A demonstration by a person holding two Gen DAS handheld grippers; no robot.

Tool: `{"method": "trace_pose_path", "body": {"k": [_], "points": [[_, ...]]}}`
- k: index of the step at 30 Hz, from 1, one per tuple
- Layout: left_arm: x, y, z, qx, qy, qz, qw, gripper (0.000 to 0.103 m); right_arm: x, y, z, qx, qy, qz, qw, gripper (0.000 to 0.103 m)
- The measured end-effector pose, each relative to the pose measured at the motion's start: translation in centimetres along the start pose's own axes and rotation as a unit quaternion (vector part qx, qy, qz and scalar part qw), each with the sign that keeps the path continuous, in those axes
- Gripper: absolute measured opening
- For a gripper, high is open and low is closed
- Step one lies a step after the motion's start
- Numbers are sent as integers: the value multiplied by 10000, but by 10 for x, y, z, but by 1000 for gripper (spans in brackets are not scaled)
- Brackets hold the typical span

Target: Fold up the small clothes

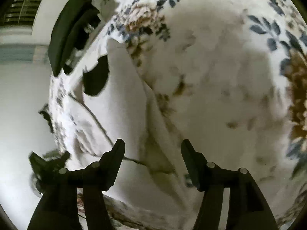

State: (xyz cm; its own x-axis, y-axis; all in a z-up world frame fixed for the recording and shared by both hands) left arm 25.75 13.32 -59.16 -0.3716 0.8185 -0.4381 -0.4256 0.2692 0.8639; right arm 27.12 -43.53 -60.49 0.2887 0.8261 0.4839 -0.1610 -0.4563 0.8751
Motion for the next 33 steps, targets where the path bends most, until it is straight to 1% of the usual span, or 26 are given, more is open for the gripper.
{"method": "trace_pose_path", "body": {"k": [1,4,5,7,8,9,10,11,12,13,16,19,21,22,23,24,25,28,31,33], "points": [[3,-1,-6,9,-71,38,10000,47,-3,-2,-8,107,57,-27,9999,63],[4,-11,-26,244,-471,233,9983,47,-7,-8,-33,349,333,-233,9986,63],[3,-14,-33,307,-602,291,9973,47,-6,-11,-40,392,466,-346,9975,63],[-3,-22,-46,431,-816,321,9952,47,-3,-14,-50,365,666,-477,9960,59],[-5,-25,-52,484,-883,329,9944,47,-1,-19,-54,375,752,-530,9951,50],[-8,-28,-56,531,-932,323,9937,47,0,-25,-57,395,811,-604,9941,37],[-12,-32,-60,584,-1005,310,9927,47,2,-31,-59,421,860,-638,9934,30],[-15,-35,-64,613,-1085,306,9917,47,5,-37,-62,440,944,-659,9924,15],[-18,-38,-66,632,-1160,327,9907,47,6,-40,-63,410,1036,-750,9909,4],[-21,-40,-69,656,-1245,358,9894,47,8,-40,-63,275,1126,-893,9892,4],[-27,-44,-72,674,-1396,396,9871,47,14,-25,-63,-153,1206,-1100,9865,3],[-28,-47,-73,660,-1523,464,9850,47,18,-5,-59,-525,1256,-1219,9832,3],[-30,-48,-73,600,-1604,438,9843,45,22,7,-51,-770,1271,-1256,9809,2],[-30,-46,-72,515,-1686,477,9832,39,25,13,-46,-893,1260,-1235,9803,2],[-32,-44,-70,391,-1778,489,9821,29,29,18,-40,-995,1266,-1219,9794,2],[-33,-42,-69,315,-1847,486,9811,8,31,21,-36,-1056,1277,-1200,9789,2],[-34,-40,-67,237,-1910,517,9799,6,36,23,-28,-1132,1303,-1172,9780,2],[-39,-28,-60,-73,-1903,379,9810,5,45,25,-15,-1251,1378,-1141,9759,2],[-40,-13,-55,-298,-1847,288,9819,5,53,29,-7,-1354,1437,-1088,9742,2],[-41,-8,-53,-374,-1824,237,9822,5,56,30,-4,-1412,1457,-1080,9732,2]]}}
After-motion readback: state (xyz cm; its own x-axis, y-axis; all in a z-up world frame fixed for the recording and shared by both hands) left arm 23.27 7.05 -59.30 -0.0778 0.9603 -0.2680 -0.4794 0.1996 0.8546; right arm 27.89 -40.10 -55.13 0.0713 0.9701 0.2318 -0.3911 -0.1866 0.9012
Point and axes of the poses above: each gripper's, at about its wrist camera, not at the fingertips, and y roughly against the way its jaws point, x to its left, z to its top, the point moved 8 cm from there along -y, roughly the way its jaws point, and after that the axes turned 7 degrees about -x, right-handed, at the moved point
